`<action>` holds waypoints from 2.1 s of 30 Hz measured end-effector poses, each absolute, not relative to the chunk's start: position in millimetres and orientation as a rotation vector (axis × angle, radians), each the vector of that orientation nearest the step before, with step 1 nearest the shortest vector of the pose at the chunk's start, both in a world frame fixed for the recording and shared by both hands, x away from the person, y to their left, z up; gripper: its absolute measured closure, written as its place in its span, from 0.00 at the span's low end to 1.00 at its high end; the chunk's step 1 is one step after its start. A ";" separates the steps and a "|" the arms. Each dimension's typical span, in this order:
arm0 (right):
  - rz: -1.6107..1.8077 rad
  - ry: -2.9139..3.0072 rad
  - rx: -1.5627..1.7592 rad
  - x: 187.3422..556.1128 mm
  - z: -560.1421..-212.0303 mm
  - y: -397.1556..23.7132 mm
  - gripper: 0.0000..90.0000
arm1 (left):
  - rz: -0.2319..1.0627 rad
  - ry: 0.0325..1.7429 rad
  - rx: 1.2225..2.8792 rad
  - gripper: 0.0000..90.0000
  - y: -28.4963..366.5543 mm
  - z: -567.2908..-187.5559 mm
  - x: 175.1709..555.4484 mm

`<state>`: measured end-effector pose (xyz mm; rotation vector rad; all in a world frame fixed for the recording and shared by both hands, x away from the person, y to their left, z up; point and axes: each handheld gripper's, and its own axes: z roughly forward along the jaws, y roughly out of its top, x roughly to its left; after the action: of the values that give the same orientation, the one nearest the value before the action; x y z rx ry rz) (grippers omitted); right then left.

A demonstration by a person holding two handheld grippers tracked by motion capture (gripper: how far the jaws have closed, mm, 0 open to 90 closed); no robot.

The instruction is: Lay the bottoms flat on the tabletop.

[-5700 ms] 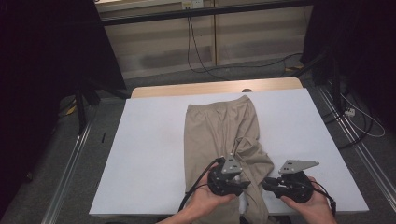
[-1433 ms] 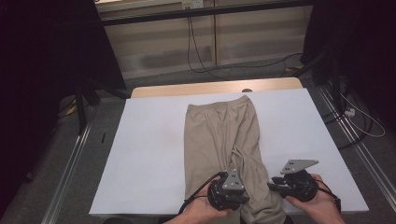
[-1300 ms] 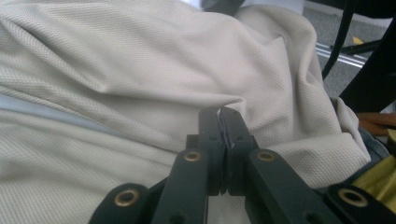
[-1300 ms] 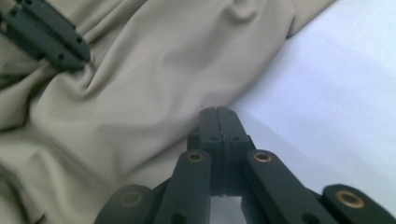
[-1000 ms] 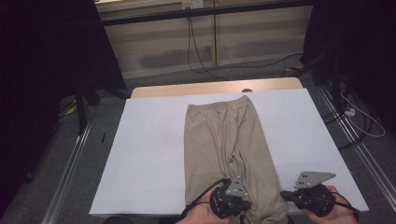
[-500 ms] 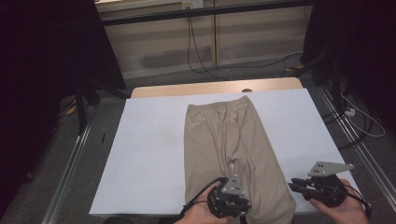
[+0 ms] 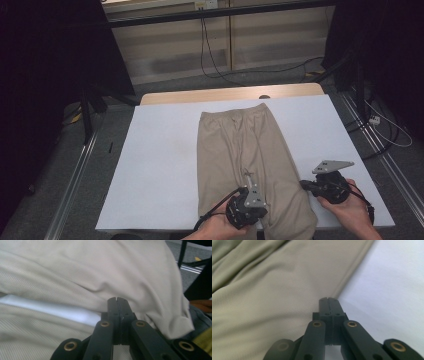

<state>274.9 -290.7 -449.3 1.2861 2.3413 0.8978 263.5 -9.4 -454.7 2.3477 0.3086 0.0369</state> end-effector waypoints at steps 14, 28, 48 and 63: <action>0.878 2.345 1.347 251.6 -447.5 -305.4 1.00 | -0.005 0.365 2.304 0.73 26.0 -438.0 256.4; 1.017 2.371 1.183 256.9 -439.5 -257.6 0.73 | 0.247 0.664 2.282 0.65 134.1 -445.2 286.8; 1.178 2.229 1.235 255.1 -438.2 -267.5 0.57 | 0.167 0.746 2.277 1.00 147.2 -444.3 284.0; 1.305 2.067 1.249 253.1 -429.2 -271.5 0.23 | 0.439 0.786 2.057 0.20 160.7 -431.0 297.4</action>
<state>253.1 -271.5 -429.2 1.2490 2.0672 1.3050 297.4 160.7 -431.0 2.0569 0.7860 0.4394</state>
